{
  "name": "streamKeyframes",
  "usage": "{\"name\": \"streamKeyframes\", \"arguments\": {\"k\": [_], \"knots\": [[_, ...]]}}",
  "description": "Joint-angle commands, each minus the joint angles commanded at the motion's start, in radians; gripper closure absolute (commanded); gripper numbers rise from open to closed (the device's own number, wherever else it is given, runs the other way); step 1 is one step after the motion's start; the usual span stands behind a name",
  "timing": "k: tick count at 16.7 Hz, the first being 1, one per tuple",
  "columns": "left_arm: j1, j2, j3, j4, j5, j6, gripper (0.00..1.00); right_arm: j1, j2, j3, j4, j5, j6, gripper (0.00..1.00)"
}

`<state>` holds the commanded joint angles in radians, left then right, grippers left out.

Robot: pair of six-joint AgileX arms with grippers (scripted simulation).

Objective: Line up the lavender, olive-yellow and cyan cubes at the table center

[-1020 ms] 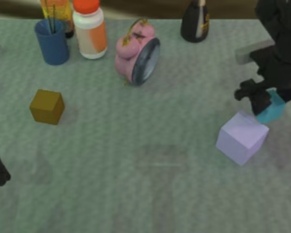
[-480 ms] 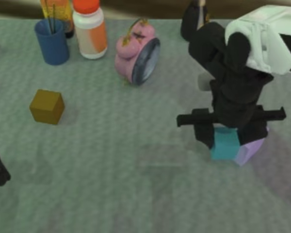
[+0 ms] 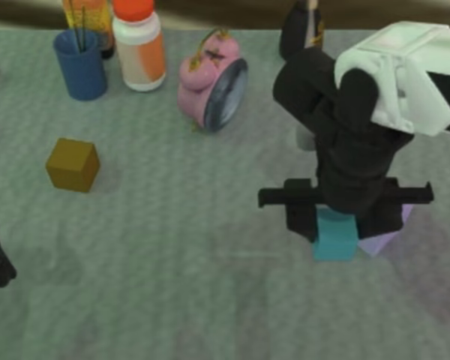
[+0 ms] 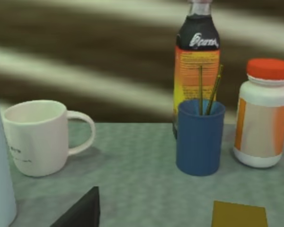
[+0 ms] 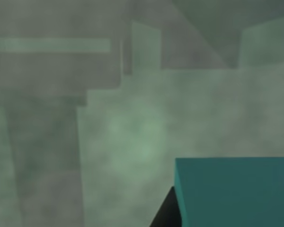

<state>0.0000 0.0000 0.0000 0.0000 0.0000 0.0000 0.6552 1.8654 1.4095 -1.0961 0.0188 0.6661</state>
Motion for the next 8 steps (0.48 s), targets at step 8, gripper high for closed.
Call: {"name": "streamKeyframes", "arguments": {"k": [8], "knots": [[0.000, 0.000, 0.000, 0.000, 0.000, 0.000, 0.00, 0.006, 0.069, -0.144, 0.218, 0.001, 0.004, 1.00]]}}
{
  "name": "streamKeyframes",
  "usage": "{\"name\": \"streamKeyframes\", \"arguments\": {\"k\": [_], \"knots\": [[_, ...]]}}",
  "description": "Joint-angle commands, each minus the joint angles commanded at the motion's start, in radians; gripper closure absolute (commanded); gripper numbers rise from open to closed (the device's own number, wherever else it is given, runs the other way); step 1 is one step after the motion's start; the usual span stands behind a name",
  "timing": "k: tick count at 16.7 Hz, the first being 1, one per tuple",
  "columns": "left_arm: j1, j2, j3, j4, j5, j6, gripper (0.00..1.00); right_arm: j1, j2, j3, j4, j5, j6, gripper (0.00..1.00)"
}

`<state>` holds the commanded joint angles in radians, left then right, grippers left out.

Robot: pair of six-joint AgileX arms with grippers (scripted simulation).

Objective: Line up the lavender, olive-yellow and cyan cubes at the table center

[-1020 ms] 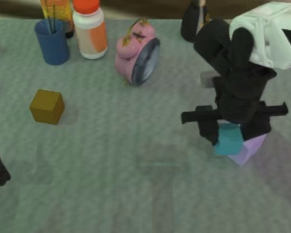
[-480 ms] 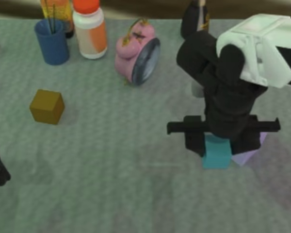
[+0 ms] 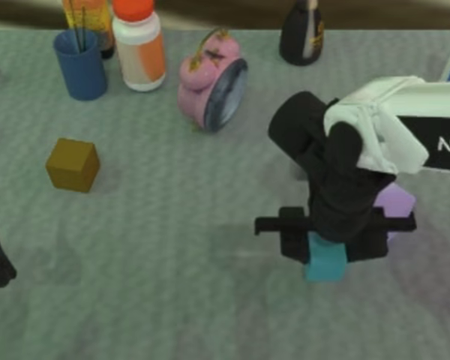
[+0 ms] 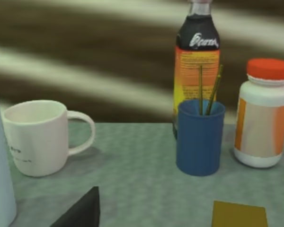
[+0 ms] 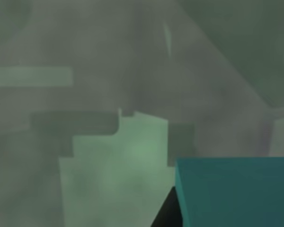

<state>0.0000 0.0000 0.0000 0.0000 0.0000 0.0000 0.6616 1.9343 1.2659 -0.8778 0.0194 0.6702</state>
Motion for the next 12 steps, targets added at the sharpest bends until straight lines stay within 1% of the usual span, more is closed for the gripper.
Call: {"name": "streamKeyframes", "arguments": {"k": [2, 6, 12], "knots": [[0.000, 0.000, 0.000, 0.000, 0.000, 0.000, 0.00, 0.002, 0.015, -0.028, 0.040, 0.002, 0.001, 1.00], [0.000, 0.000, 0.000, 0.000, 0.000, 0.000, 0.00, 0.002, 0.017, -0.031, 0.044, 0.002, 0.001, 1.00], [0.000, 0.000, 0.000, 0.000, 0.000, 0.000, 0.00, 0.002, 0.017, -0.031, 0.044, 0.002, 0.001, 0.55]]}}
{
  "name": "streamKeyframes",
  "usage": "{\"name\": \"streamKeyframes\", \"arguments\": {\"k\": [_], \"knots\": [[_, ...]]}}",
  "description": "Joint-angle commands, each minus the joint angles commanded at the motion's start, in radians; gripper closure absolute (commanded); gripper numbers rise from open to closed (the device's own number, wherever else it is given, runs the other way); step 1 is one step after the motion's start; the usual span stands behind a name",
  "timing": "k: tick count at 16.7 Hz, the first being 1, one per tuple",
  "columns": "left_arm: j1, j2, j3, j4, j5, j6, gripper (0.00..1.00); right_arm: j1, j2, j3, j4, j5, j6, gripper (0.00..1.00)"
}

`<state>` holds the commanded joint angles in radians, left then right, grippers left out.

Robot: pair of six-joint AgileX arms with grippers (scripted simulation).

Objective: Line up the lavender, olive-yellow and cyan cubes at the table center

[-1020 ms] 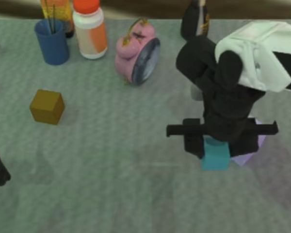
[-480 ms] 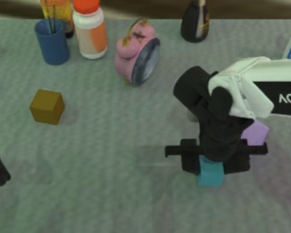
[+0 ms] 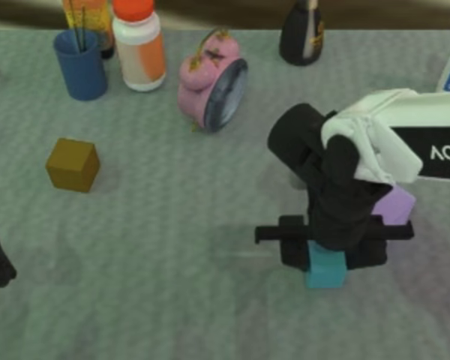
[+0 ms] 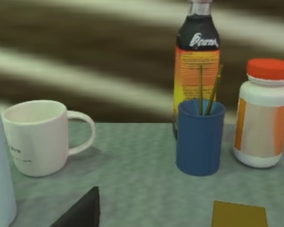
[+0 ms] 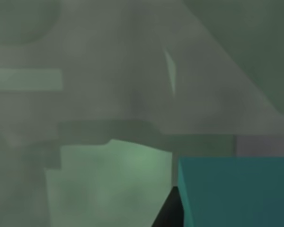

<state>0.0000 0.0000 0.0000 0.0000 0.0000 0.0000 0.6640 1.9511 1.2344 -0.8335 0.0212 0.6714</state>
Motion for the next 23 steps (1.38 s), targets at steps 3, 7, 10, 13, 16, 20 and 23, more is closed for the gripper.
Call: {"name": "streamKeyframes", "arguments": {"k": [3, 7, 10, 13, 16, 20, 23], "knots": [[0.000, 0.000, 0.000, 0.000, 0.000, 0.000, 0.00, 0.000, 0.000, 0.000, 0.000, 0.000, 0.000, 0.32], [0.000, 0.000, 0.000, 0.000, 0.000, 0.000, 0.00, 0.000, 0.000, 0.000, 0.000, 0.000, 0.000, 0.02], [0.000, 0.000, 0.000, 0.000, 0.000, 0.000, 0.00, 0.000, 0.000, 0.000, 0.000, 0.000, 0.000, 0.00], [0.000, 0.000, 0.000, 0.000, 0.000, 0.000, 0.00, 0.000, 0.000, 0.000, 0.000, 0.000, 0.000, 0.00], [0.000, 0.000, 0.000, 0.000, 0.000, 0.000, 0.00, -0.002, -0.001, 0.000, 0.000, 0.000, 0.000, 0.00], [0.000, 0.000, 0.000, 0.000, 0.000, 0.000, 0.00, 0.004, -0.026, 0.055, -0.076, -0.001, 0.001, 0.00], [0.000, 0.000, 0.000, 0.000, 0.000, 0.000, 0.00, 0.009, -0.067, 0.126, -0.206, -0.001, 0.003, 0.00]]}}
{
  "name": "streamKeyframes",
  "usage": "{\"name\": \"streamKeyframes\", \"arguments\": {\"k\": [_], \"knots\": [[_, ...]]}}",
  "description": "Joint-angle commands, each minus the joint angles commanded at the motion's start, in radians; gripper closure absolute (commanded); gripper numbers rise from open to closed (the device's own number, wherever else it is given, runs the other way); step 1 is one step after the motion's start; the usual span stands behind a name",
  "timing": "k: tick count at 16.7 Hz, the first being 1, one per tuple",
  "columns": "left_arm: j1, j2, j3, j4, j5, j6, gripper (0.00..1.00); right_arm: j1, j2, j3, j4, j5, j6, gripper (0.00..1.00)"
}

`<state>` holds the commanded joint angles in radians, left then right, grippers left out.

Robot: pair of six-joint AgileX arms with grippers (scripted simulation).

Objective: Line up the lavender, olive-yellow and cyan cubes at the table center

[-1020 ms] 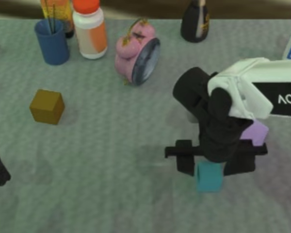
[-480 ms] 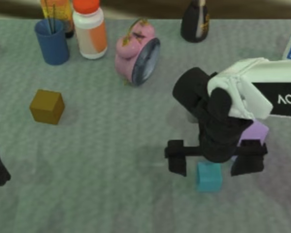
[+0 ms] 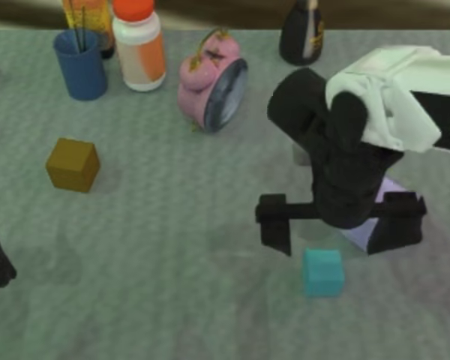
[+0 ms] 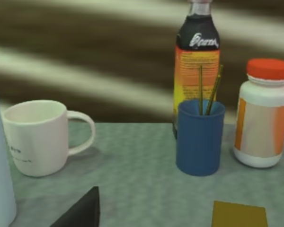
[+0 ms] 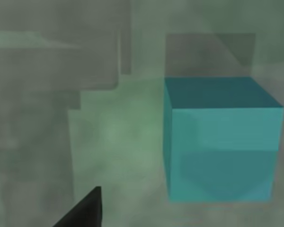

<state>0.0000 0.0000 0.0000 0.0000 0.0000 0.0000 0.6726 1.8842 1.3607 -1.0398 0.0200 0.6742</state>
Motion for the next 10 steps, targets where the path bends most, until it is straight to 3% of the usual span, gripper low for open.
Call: {"name": "streamKeyframes", "arguments": {"k": [10], "knots": [[-0.008, 0.061, 0.062, -0.044, 0.003, 0.003, 0.00, 0.007, -0.085, -0.018, -0.016, -0.002, -0.027, 0.00]]}}
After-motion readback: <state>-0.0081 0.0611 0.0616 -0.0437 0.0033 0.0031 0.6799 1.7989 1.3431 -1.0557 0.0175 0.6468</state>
